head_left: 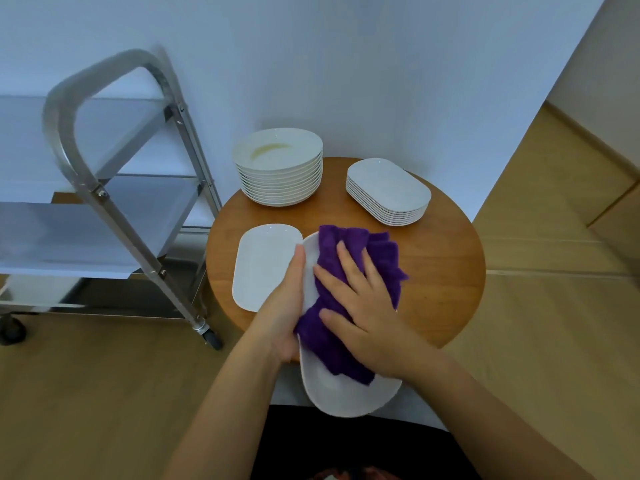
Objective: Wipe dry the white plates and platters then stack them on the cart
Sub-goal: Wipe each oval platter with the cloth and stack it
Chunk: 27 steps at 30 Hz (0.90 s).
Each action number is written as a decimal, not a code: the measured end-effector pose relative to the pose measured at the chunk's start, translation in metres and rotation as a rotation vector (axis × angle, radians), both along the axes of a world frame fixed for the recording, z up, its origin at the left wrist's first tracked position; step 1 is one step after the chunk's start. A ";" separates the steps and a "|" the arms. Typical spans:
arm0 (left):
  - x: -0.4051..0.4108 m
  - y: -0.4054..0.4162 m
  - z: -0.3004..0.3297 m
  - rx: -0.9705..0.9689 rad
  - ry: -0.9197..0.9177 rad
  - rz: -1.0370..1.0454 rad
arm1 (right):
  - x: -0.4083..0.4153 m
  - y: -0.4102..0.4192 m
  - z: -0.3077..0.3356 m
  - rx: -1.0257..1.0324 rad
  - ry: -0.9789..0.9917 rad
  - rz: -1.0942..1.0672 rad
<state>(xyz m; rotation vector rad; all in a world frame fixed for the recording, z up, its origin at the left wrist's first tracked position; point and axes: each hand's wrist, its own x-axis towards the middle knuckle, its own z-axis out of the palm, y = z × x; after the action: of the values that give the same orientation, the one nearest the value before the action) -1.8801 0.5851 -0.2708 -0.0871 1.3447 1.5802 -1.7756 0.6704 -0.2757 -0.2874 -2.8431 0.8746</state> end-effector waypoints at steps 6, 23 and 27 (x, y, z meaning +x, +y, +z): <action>-0.010 -0.010 0.008 0.092 0.066 -0.102 | -0.020 0.033 0.021 0.170 -0.107 0.128; 0.005 -0.009 0.005 0.104 0.167 0.127 | -0.043 0.059 0.028 -0.533 0.260 -0.398; 0.006 -0.008 0.005 0.140 0.077 0.209 | -0.031 0.049 0.018 -0.735 0.217 -0.543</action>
<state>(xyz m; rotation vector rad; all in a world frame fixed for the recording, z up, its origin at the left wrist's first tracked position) -1.8742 0.5767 -0.2657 -0.0844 1.3135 1.8657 -1.8066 0.7199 -0.2574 -0.9184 -1.9728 1.6296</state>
